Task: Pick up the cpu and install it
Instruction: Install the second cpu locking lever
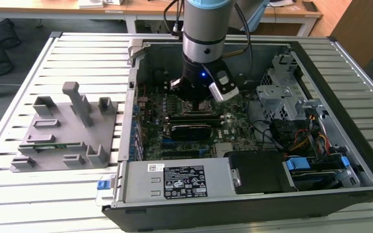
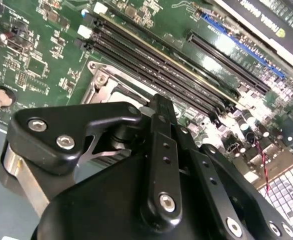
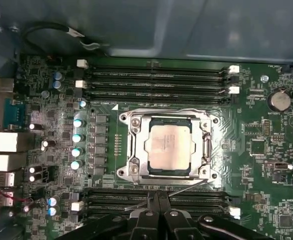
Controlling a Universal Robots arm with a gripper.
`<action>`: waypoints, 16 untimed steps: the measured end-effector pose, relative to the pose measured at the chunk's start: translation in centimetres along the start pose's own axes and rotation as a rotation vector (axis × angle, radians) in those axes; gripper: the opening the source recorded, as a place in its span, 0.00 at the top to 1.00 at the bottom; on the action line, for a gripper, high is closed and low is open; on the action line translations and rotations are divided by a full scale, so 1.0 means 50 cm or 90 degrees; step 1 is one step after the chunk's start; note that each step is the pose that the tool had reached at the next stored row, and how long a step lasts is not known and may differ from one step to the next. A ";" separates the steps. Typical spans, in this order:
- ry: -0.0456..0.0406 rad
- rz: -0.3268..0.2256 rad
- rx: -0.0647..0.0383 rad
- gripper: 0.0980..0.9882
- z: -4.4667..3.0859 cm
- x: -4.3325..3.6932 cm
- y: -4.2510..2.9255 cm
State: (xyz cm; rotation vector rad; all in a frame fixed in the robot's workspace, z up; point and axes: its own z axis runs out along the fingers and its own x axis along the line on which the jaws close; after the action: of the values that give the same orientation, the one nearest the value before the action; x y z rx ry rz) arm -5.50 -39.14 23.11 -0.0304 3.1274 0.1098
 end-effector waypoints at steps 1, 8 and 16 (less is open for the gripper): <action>0.0005 0.000 0.000 0.99 0.003 0.000 0.000; 0.0081 0.001 0.000 0.99 0.026 0.001 -0.002; 0.0127 0.001 -0.008 0.99 0.041 0.005 -0.005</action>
State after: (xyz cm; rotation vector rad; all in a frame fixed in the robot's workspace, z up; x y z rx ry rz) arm -5.75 -39.25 21.03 -0.0298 3.1467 0.1311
